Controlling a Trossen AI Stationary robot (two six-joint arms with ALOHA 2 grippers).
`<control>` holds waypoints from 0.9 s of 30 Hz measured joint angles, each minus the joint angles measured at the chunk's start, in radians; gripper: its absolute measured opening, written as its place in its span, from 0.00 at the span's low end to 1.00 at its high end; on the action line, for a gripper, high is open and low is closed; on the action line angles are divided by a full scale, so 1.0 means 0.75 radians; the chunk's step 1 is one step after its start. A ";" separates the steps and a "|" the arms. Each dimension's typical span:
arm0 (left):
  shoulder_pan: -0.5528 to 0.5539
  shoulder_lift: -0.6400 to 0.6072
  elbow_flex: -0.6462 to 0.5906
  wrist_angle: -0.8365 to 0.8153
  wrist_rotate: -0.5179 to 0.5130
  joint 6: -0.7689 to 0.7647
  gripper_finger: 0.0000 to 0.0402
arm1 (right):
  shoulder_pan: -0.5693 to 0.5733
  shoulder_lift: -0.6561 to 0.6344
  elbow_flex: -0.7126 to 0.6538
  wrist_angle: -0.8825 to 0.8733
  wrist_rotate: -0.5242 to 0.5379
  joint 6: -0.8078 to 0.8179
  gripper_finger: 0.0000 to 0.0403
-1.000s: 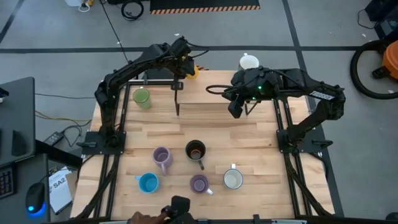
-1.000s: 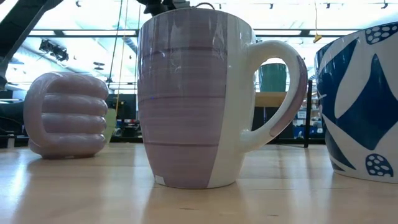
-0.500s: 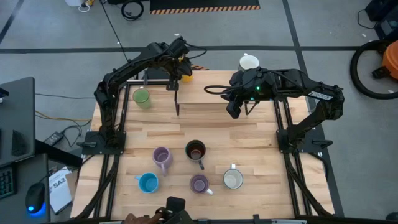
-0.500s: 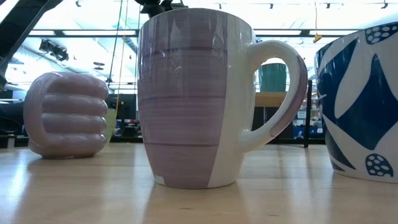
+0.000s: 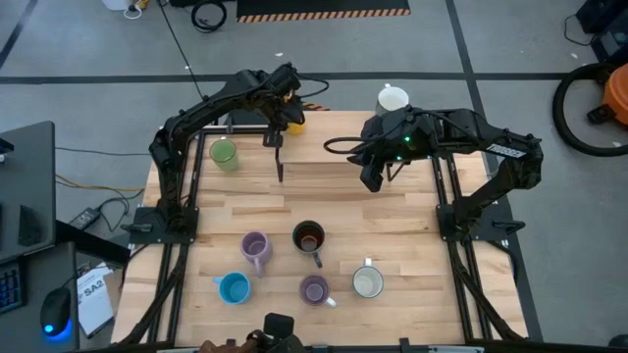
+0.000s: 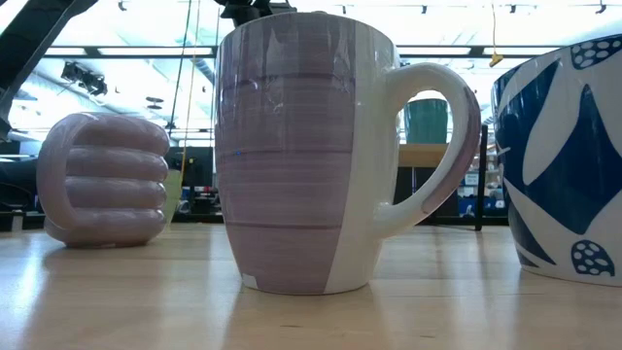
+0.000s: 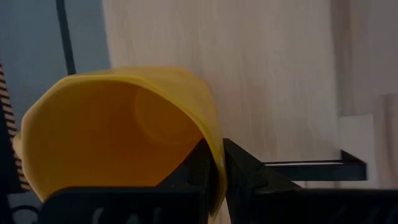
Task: Place coffee mugs
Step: Put the yellow mug on the shelf
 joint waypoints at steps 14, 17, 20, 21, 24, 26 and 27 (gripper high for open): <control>0.018 0.000 0.000 0.031 -0.004 0.010 0.07 | 0.014 -0.010 0.000 0.000 -0.049 0.012 0.25; 0.023 0.010 0.001 0.039 -0.007 0.011 0.07 | 0.014 -0.010 0.000 0.007 -0.050 0.013 0.25; 0.030 0.013 -0.011 0.059 -0.013 0.015 0.07 | 0.014 -0.010 0.001 0.006 -0.050 0.027 0.25; 0.031 0.013 -0.011 0.072 -0.017 0.020 0.07 | 0.014 -0.010 0.001 0.006 -0.051 0.027 0.25; 0.032 0.013 -0.011 0.074 -0.028 0.027 0.07 | 0.020 -0.010 0.001 0.029 -0.053 0.027 0.25; 0.031 0.013 -0.012 0.073 -0.032 0.030 0.07 | 0.021 -0.010 0.001 0.040 -0.053 0.026 0.25; 0.031 0.013 -0.012 0.071 -0.032 0.041 0.07 | 0.021 -0.010 0.001 0.043 -0.053 0.026 0.25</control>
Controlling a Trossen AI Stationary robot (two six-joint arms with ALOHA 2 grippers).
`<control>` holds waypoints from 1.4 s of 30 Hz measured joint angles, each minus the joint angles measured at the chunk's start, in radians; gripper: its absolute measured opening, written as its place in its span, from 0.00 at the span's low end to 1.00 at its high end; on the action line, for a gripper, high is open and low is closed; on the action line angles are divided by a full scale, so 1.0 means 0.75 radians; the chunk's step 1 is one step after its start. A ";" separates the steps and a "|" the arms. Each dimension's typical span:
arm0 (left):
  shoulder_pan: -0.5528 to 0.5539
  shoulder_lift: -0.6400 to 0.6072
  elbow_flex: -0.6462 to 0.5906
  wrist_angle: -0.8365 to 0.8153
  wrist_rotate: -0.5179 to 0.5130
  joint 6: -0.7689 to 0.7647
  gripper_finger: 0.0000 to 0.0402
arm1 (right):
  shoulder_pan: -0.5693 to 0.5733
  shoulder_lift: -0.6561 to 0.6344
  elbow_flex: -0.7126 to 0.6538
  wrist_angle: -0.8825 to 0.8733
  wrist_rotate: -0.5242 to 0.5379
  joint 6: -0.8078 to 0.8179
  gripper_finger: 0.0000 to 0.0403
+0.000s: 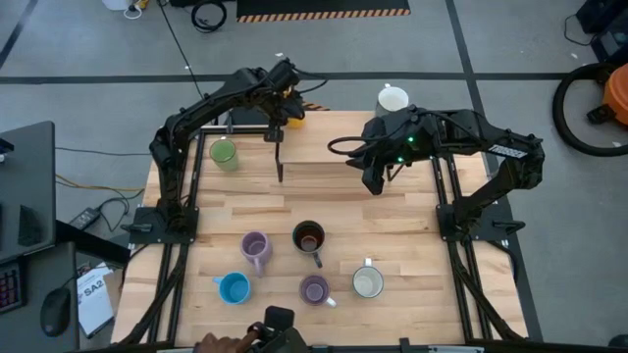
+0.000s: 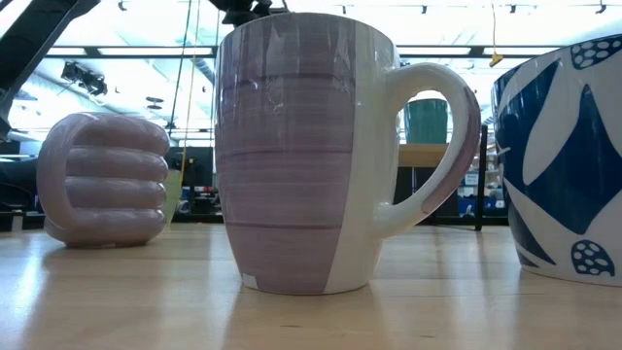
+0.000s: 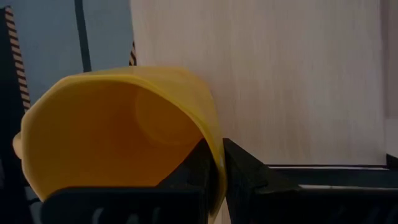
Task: Place coffee mugs
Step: Put the yellow mug on the shelf
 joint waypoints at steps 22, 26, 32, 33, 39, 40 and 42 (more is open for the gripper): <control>0.001 0.000 -0.001 0.025 -0.035 0.111 0.07 | -0.001 0.000 0.000 0.002 0.002 0.001 0.25; 0.001 0.000 -0.001 0.025 -0.022 0.121 0.07 | -0.001 0.000 0.000 0.012 0.012 0.001 0.25; 0.009 0.000 -0.001 0.021 -0.006 0.090 0.07 | 0.000 0.000 0.000 0.033 0.015 -0.001 0.25; 0.010 0.000 -0.001 0.018 -0.001 0.078 0.07 | -0.001 0.000 0.000 0.039 0.015 -0.001 0.25; 0.009 0.000 -0.001 0.021 0.000 0.076 0.07 | -0.001 0.000 0.000 0.069 0.015 -0.003 0.25; 0.009 0.000 -0.001 0.024 0.002 0.077 0.07 | -0.001 0.000 0.000 0.071 0.015 -0.003 0.25; 0.009 0.000 -0.001 0.023 0.006 0.077 0.07 | -0.001 0.000 0.000 0.072 0.015 -0.002 0.25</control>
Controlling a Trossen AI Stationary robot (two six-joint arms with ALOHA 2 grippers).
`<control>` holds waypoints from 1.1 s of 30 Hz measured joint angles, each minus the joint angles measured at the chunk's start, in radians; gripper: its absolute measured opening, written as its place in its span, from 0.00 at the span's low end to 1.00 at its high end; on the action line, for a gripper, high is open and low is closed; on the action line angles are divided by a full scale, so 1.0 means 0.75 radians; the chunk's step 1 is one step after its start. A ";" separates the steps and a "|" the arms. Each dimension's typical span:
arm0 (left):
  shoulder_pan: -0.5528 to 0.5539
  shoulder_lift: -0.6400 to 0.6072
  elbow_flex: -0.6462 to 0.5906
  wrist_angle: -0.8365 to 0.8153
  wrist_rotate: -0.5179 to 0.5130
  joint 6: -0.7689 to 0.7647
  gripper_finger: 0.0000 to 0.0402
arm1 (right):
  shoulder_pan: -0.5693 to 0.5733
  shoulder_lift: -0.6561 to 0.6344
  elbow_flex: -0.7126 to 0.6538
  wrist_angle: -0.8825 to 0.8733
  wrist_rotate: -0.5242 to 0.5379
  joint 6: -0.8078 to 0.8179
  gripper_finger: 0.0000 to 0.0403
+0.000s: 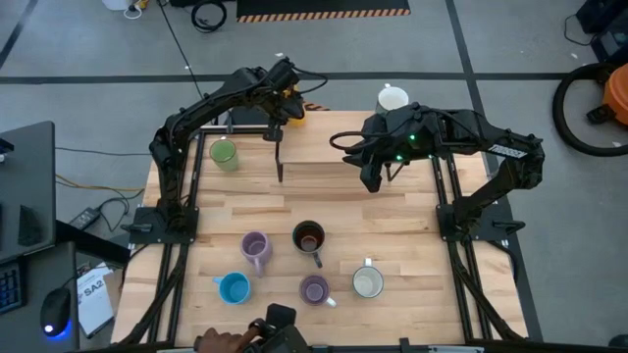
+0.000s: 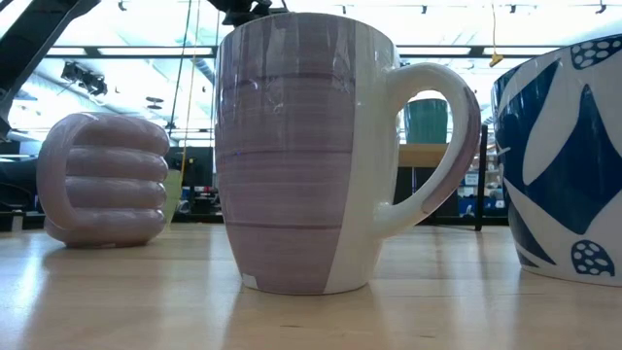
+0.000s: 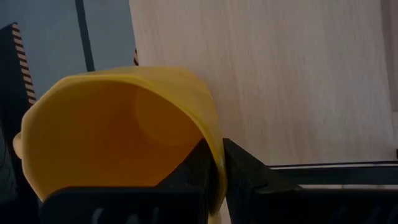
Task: Place coffee mugs
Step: Put the yellow mug on the shelf
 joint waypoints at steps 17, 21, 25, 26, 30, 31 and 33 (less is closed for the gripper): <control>0.008 0.001 0.000 -0.022 0.002 -0.002 0.07 | 0.002 0.000 0.001 0.064 -0.055 0.001 0.25; 0.008 0.001 0.000 -0.029 -0.006 -0.005 0.07 | 0.003 0.000 0.001 0.071 -0.056 0.000 0.25; 0.004 0.001 0.000 -0.034 -0.009 -0.003 0.08 | 0.003 0.000 0.001 0.079 -0.056 0.000 0.25; 0.003 0.001 0.000 -0.034 -0.008 -0.003 0.08 | 0.003 0.000 0.001 0.081 -0.056 0.000 0.25; -0.002 0.001 0.000 -0.034 -0.013 -0.003 0.11 | 0.003 -0.001 0.001 0.081 -0.056 0.002 0.25; -0.002 0.001 0.000 -0.033 -0.012 -0.004 0.12 | 0.003 -0.001 0.001 0.081 -0.056 0.002 0.25; -0.002 0.001 0.000 -0.035 -0.014 -0.014 0.14 | 0.003 -0.001 0.001 0.080 -0.051 0.002 0.25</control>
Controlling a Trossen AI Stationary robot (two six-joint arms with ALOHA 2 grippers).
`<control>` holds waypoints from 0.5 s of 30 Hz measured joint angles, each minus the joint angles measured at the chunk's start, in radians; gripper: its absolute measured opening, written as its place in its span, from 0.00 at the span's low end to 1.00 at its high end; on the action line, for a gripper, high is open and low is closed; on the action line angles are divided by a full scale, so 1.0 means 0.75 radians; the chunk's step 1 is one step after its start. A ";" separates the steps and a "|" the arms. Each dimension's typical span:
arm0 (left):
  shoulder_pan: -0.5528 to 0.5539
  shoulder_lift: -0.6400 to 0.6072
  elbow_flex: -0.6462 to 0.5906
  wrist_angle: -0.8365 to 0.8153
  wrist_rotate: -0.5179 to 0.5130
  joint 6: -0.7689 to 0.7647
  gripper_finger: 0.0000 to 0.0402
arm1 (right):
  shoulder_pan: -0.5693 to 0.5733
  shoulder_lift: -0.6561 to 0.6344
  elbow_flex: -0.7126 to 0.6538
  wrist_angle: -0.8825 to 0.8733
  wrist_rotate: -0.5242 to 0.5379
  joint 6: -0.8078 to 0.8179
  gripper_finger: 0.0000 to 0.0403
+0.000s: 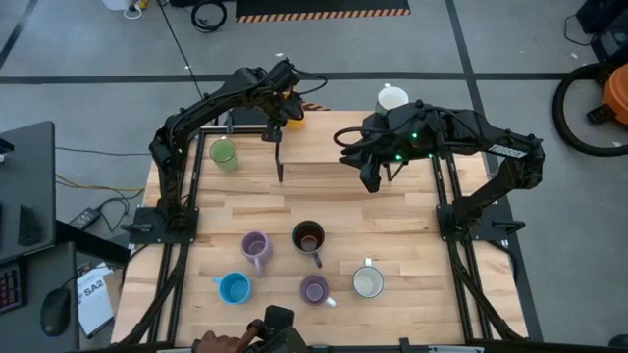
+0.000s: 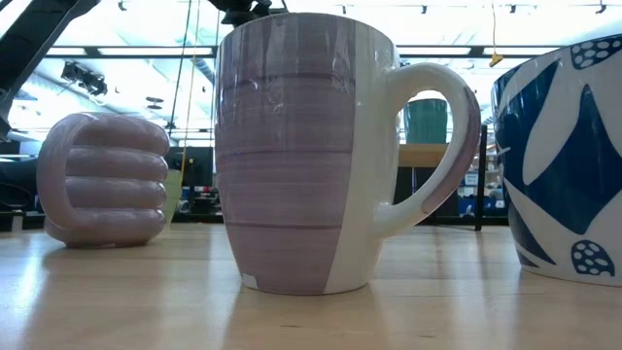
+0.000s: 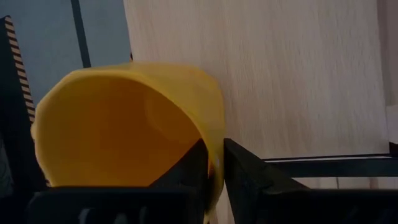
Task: Place coffee mugs
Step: Put the yellow mug on the shelf
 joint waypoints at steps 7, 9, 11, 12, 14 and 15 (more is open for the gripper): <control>0.001 0.000 0.000 0.007 0.000 -0.012 0.15 | -0.001 0.000 0.000 0.000 0.011 -0.003 0.25; 0.001 0.000 0.000 0.028 0.000 -0.013 0.15 | -0.001 0.000 0.000 0.000 0.011 -0.003 0.25; 0.001 0.000 0.000 0.052 0.000 -0.013 0.15 | -0.001 0.000 0.000 -0.001 0.010 -0.003 0.25; 0.000 0.000 0.000 0.055 0.000 -0.014 0.15 | -0.001 0.000 0.000 -0.001 0.009 -0.003 0.25; -0.002 0.000 0.000 0.059 0.000 -0.014 0.15 | -0.001 0.000 0.000 0.000 0.009 -0.007 0.25; -0.006 0.000 0.000 0.059 0.000 -0.014 0.15 | -0.001 0.000 0.000 0.000 0.009 -0.017 0.25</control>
